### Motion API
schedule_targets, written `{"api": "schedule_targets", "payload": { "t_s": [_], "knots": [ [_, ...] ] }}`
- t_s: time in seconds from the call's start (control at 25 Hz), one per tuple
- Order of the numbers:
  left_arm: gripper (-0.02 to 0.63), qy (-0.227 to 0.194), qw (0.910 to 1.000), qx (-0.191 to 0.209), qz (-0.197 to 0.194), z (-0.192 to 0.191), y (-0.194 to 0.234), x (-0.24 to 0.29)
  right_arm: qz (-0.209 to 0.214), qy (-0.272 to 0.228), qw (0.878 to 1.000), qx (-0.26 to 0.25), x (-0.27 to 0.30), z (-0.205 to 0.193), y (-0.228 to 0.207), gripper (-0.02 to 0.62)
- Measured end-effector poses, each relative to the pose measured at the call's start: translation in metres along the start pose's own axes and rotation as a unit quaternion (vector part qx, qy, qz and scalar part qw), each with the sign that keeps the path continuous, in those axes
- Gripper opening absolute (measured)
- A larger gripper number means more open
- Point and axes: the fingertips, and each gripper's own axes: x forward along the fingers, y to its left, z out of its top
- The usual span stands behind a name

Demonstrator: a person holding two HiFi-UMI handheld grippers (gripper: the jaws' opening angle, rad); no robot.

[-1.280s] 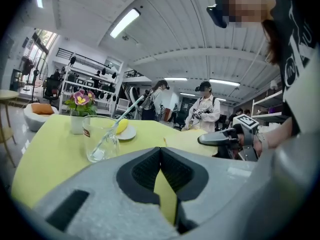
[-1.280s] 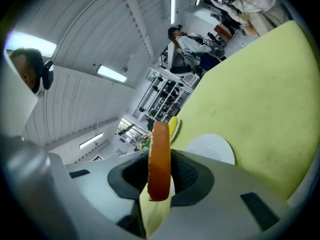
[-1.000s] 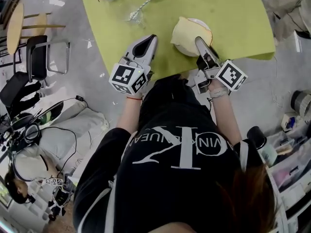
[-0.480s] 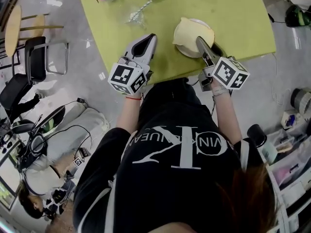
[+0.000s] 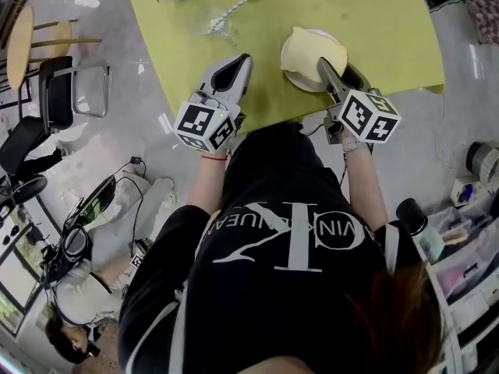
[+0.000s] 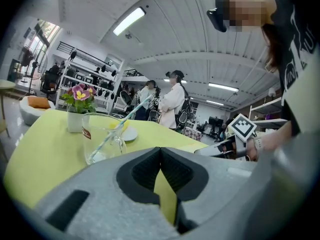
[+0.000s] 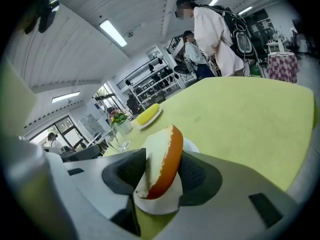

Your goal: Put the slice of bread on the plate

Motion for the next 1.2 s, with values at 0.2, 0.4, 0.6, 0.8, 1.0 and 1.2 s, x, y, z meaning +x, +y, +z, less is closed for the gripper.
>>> {"api": "schedule_targets", "payload": {
  "t_s": [0.2, 0.4, 0.6, 0.8, 1.0, 1.2],
  "knots": [
    [0.008, -0.004, 0.9999, -0.014, 0.002, -0.001, 0.001, -0.003, -0.030, -0.008, 0.999, -0.039, -0.003, 0.001, -0.005, 0.245],
    [0.008, -0.003, 0.9998, -0.018, -0.001, -0.004, -0.001, -0.002, -0.057, 0.006, 0.995, -0.077, -0.003, -0.003, -0.013, 0.288],
    [0.008, -0.001, 0.9998, -0.019, -0.003, -0.005, -0.003, -0.003, -0.059, 0.001, 0.995, -0.083, -0.005, -0.004, -0.014, 0.288],
    [0.008, 0.000, 0.9998, -0.018, -0.005, -0.006, -0.001, -0.001, -0.058, -0.020, 0.992, -0.112, -0.007, 0.004, -0.013, 0.291],
    [0.008, -0.001, 0.9998, -0.011, -0.014, -0.002, -0.008, 0.003, -0.056, -0.056, 0.988, -0.132, -0.022, 0.016, -0.010, 0.178],
    [0.008, -0.005, 0.9997, 0.000, -0.022, 0.003, -0.010, 0.008, -0.063, -0.094, 0.983, -0.145, -0.033, 0.025, -0.009, 0.031]
  ]
}}
